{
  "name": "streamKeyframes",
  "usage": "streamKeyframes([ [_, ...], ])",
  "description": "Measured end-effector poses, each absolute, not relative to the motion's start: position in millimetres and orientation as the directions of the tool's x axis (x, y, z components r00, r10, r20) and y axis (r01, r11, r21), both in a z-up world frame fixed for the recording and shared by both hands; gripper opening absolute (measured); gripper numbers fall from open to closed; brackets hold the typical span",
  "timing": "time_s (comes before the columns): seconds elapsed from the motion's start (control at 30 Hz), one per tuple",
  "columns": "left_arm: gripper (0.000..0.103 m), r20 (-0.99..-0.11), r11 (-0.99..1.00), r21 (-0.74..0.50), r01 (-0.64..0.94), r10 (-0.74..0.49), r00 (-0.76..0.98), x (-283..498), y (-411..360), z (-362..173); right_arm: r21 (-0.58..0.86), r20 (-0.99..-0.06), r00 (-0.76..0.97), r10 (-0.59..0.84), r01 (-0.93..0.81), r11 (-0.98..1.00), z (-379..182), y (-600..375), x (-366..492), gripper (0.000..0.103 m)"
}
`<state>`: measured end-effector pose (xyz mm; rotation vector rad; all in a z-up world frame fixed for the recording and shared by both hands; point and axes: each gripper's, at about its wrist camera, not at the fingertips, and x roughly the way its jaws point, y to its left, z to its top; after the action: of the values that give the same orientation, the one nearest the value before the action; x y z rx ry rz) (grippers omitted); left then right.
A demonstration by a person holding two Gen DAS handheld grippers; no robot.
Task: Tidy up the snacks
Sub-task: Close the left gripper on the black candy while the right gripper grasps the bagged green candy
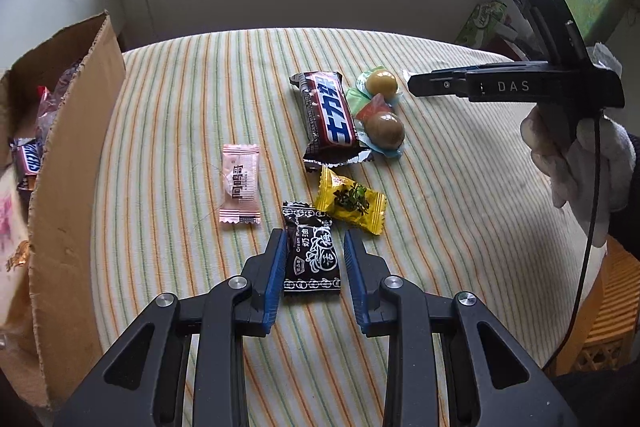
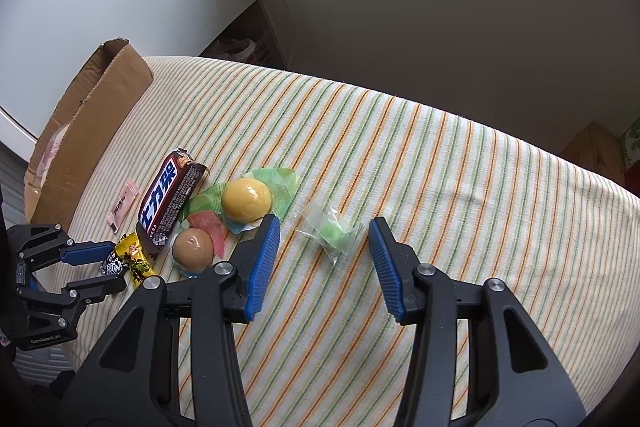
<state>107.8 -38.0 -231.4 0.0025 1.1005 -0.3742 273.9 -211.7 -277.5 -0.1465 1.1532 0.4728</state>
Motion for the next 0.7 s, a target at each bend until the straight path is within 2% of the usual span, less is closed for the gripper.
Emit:
streamKeyframes([
  [0.13, 0.028, -0.869, 0.942, -0.152, 0.299, -0.271, 0.414, 104, -40, -233, 0.125, -0.905, 0.323, 0.278, -0.421, 0.898, -278, -212, 277, 0.034],
  [0.4, 0.024, -0.862, 0.946, -0.151, 0.286, -0.267, 0.430, 95, -40, -234, 0.063, -0.914, 0.332, 0.232, -0.450, 0.891, -281, -201, 274, 0.023],
  [0.7, 0.024, -0.855, 0.950, -0.191, 0.248, -0.286, 0.433, 85, -30, -230, 0.092, -0.901, 0.356, 0.248, -0.401, 0.911, -273, -214, 265, 0.022],
])
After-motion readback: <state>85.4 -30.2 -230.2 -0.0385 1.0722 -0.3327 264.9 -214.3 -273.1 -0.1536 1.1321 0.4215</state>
